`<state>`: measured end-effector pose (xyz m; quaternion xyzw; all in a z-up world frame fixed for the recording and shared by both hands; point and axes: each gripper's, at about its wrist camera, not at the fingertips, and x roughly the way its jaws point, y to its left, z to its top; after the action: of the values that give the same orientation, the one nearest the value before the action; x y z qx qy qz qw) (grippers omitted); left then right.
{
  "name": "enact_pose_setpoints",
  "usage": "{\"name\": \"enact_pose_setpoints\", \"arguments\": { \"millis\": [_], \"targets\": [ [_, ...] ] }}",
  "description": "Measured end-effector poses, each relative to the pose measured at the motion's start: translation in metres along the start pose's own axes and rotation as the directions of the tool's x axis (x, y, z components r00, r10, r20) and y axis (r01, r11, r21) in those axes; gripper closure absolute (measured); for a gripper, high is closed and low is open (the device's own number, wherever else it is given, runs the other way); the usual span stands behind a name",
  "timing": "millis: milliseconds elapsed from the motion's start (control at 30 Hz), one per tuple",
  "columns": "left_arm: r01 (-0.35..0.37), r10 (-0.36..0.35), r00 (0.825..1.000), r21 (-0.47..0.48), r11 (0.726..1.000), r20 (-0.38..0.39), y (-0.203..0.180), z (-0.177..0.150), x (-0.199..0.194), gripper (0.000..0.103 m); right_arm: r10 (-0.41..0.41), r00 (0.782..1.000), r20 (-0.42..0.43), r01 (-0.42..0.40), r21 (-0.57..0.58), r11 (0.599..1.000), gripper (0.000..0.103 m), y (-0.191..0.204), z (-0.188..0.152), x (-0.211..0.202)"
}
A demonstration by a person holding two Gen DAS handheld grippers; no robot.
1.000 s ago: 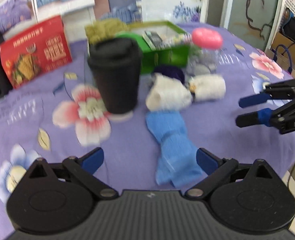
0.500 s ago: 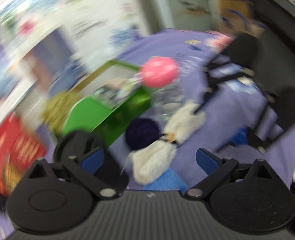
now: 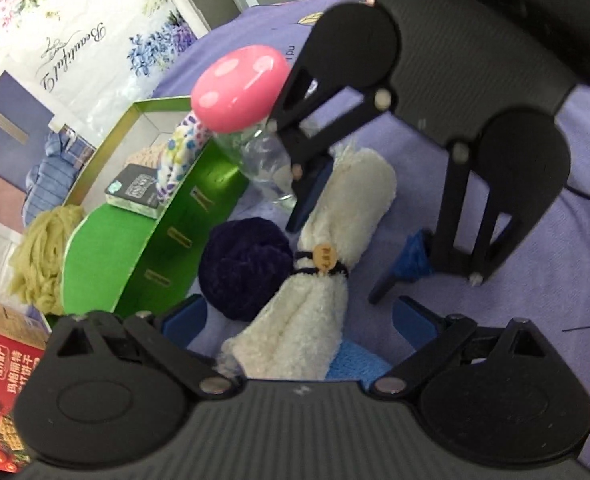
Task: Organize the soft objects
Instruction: 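Close both grippers on the white towel roll from opposite ends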
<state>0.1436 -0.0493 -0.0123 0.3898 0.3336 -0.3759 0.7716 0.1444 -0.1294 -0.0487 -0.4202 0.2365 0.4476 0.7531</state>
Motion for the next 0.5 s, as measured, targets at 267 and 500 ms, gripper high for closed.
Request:
{"name": "enact_pose_setpoints", "arguments": {
  "millis": [267,500],
  "targets": [
    [0.006,-0.007,1.0,0.042,0.999,0.015,-0.01,-0.002,0.001,0.005,0.017,1.0,-0.007,-0.015,0.213,0.977,0.058,-0.003,-0.008,0.008],
    [0.039,-0.039,0.999,0.01,0.999,0.011,-0.01,-0.004,-0.012,0.005,0.175,0.985,-0.009,-0.157,0.394,0.905,0.056,-0.012,-0.009,-0.01]
  ]
}}
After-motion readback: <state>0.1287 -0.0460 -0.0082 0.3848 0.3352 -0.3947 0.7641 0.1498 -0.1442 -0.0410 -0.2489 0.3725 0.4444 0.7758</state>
